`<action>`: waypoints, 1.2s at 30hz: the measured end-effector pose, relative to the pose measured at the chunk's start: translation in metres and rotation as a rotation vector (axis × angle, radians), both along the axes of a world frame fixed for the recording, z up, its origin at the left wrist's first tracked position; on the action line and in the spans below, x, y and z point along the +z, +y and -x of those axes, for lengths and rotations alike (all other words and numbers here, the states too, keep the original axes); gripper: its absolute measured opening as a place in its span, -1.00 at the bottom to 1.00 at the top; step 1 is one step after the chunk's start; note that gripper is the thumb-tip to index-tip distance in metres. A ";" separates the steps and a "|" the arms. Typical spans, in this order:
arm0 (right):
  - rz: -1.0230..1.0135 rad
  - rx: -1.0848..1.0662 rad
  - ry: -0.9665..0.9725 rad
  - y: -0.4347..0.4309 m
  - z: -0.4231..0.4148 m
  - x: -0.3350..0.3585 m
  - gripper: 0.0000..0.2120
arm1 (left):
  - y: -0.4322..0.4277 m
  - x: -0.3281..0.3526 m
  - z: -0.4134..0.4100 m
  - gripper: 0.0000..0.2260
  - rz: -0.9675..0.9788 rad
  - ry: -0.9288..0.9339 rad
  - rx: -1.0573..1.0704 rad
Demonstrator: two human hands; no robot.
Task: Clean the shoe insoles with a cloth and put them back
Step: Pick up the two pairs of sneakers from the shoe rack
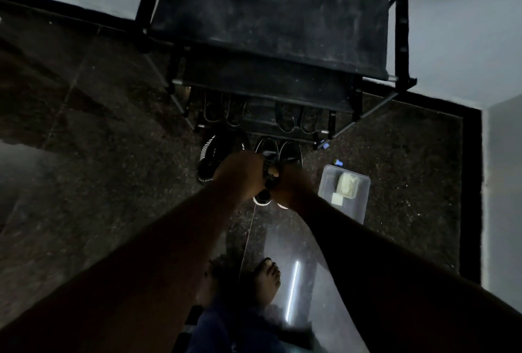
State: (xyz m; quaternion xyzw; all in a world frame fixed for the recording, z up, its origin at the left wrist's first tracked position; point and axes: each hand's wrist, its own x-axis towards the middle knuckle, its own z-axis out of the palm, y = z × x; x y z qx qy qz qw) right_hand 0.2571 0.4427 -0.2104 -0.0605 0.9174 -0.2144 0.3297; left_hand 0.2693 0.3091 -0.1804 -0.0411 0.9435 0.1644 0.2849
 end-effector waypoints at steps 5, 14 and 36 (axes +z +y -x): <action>0.001 0.011 -0.042 -0.016 -0.014 -0.010 -0.75 | -0.016 -0.013 -0.012 -0.63 -0.014 0.046 -0.021; -0.028 0.089 0.004 -0.055 -0.022 -0.002 -0.72 | -0.054 -0.015 -0.032 -0.69 -0.047 -0.003 0.058; 0.015 0.205 0.083 -0.057 -0.040 0.017 -0.68 | -0.071 -0.026 -0.071 -0.49 -0.078 0.114 0.158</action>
